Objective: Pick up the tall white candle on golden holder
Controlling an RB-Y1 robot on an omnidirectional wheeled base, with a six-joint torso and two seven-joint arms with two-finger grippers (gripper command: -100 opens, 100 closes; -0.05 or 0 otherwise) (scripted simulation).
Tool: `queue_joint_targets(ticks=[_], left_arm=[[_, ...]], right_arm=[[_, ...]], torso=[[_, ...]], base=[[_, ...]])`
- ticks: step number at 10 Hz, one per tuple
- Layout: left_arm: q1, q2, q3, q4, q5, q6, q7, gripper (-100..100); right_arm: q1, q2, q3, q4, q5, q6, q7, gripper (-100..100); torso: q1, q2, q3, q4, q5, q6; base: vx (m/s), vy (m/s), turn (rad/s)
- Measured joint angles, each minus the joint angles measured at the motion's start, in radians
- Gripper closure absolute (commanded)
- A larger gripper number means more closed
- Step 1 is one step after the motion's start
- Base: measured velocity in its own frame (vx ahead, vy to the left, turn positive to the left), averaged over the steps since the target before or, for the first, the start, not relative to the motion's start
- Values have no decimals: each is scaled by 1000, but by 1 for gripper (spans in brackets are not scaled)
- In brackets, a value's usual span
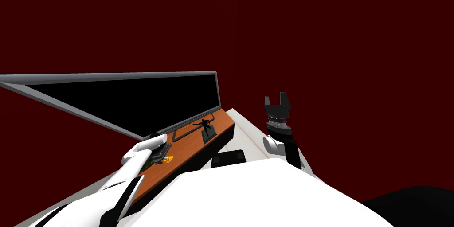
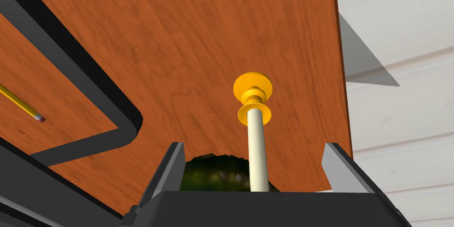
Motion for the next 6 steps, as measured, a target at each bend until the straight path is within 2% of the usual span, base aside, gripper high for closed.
queue_joint_targets(ticks=[1, 2, 3, 6], left_arm=[[11, 23, -6, -13, 10, 21, 2, -100], [12, 25, -6, -15, 11, 27, 3, 0], [12, 25, -6, -15, 11, 27, 3, -100], [21, -9, -17, 14, -7, -24, 16, -100]], right_arm=[[0, 0, 0, 0, 0, 0, 0, 0], [0, 0, 0, 0, 0, 0, 0, 0], [0, 0, 0, 0, 0, 0, 0, 0], [0, 0, 0, 0, 0, 0, 0, 0]], torso=[[0, 0, 0, 0, 0, 0], [-1, 0, 0, 0, 0, 0], [-1, -1, -1, 0, 0, 0], [-1, -1, -1, 0, 0, 0]], base=[[-10, 13, -17], [0, 0, 0], [-6, 11, -24], [-7, 8, -24]])
